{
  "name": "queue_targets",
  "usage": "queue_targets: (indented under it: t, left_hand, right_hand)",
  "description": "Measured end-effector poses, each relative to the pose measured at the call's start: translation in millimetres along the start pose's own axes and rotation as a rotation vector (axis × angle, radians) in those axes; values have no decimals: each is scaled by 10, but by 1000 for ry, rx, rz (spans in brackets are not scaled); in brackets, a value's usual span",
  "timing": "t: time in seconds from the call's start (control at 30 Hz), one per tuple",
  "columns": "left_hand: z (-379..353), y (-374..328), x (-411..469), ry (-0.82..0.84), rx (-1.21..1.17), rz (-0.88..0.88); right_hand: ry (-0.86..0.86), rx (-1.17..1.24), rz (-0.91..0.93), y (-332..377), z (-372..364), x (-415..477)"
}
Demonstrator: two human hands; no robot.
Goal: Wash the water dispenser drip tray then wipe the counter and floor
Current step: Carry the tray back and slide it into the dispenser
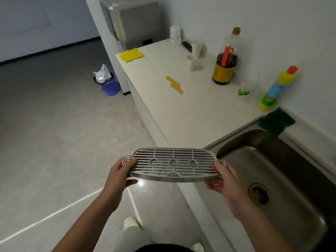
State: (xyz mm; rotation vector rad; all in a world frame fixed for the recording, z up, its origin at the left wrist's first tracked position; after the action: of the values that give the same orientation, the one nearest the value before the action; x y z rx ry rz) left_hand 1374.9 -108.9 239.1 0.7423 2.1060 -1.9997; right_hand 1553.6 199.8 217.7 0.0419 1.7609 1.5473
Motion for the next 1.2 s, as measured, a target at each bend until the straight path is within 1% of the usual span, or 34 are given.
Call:
queue_targets:
  t: [0.3,0.53,0.77,1.03,1.2]
  left_hand:
    - [1976,-332,514,-205,-100,9]
    - [3121,-756,1126,-269,-137,20]
    - [3799,-1096,2044,-318,-171,35]
    - [4358,-1886,3202,-406,-164,15]
    - [4648,-2336,3867,-433,-179,14]
  right_hand:
    - [153,-212,41,412,-2207,521]
    - [246,-305,49,803,-3612,979]
    - [318,-355,74,1265,-4721,1808]
    - [427,-367,70,1941,-5951,2962]
    - [451,-379,57,2372,-6523,3505]
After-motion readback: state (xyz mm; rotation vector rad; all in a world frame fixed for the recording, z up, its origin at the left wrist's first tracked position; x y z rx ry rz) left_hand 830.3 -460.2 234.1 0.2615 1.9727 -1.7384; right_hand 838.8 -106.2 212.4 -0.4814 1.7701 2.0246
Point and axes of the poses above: each hand's wrist, its own x-axis towards the middle knuckle, its own z-axis out of the back of the hand, y = z × x, the point moved 9 cm from there along x, towards the middle knuckle, and after that the axes turned 9 degrees about -x, right-handed, at the moved point
